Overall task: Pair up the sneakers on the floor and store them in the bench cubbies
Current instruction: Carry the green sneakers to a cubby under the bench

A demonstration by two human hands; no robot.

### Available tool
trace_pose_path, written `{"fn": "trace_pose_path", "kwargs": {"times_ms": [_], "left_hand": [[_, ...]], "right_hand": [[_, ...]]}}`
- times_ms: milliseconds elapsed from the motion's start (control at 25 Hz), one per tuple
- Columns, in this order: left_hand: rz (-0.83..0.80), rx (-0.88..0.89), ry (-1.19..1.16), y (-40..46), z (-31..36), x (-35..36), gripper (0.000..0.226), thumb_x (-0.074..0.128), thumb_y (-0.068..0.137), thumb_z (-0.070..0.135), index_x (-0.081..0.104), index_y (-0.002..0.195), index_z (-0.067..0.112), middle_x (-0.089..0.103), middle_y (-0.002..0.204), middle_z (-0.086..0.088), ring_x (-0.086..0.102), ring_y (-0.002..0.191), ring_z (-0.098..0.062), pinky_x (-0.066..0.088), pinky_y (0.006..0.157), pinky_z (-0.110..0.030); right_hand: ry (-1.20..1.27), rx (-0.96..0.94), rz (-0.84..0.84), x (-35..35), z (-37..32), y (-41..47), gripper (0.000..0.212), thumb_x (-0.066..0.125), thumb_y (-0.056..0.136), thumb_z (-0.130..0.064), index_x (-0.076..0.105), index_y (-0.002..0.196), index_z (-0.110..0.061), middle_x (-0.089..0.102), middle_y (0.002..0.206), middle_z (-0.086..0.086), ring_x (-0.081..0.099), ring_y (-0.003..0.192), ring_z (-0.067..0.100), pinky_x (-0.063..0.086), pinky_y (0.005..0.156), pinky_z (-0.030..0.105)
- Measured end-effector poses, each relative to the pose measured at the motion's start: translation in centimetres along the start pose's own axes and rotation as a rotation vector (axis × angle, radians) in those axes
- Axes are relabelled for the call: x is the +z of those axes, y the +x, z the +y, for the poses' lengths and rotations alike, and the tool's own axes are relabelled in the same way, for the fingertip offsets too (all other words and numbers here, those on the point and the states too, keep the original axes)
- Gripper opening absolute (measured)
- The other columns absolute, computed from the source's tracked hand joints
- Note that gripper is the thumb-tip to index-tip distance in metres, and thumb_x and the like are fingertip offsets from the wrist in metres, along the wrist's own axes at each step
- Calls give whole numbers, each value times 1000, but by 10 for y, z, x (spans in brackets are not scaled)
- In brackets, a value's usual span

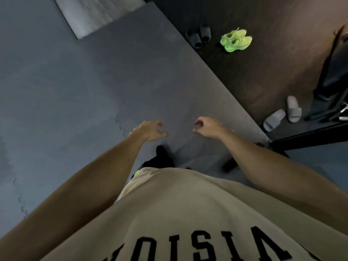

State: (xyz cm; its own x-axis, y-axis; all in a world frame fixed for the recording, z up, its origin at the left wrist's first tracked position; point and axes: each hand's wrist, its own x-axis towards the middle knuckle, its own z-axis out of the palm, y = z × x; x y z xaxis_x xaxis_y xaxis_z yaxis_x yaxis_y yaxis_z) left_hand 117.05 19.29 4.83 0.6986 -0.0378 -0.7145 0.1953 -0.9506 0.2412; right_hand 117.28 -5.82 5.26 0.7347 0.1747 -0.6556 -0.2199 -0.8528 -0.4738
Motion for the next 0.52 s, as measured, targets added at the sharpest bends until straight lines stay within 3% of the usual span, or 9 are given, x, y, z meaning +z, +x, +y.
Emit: {"fn": "trace_pose_path", "kwargs": {"times_ms": [320,520], "left_hand": [[19,167,101,188,44,-171,71,58,67,68,53,128,32,55,133,-2,54,119,-28,45,101,-45],[22,298,177,280,88,-278,65,63,73,60,55,128,27,54,137,-4,53,122,-27,44,101,-45]], "right_hand": [[66,115,81,-128,-49,161,49,66,86,-35,52,130,-18,55,130,11,53,119,30,45,102,43],[146,174,162,-214,-91,237,45,63,89,-32,52,131,-19,55,131,9,54,117,28,44,94,32]]}}
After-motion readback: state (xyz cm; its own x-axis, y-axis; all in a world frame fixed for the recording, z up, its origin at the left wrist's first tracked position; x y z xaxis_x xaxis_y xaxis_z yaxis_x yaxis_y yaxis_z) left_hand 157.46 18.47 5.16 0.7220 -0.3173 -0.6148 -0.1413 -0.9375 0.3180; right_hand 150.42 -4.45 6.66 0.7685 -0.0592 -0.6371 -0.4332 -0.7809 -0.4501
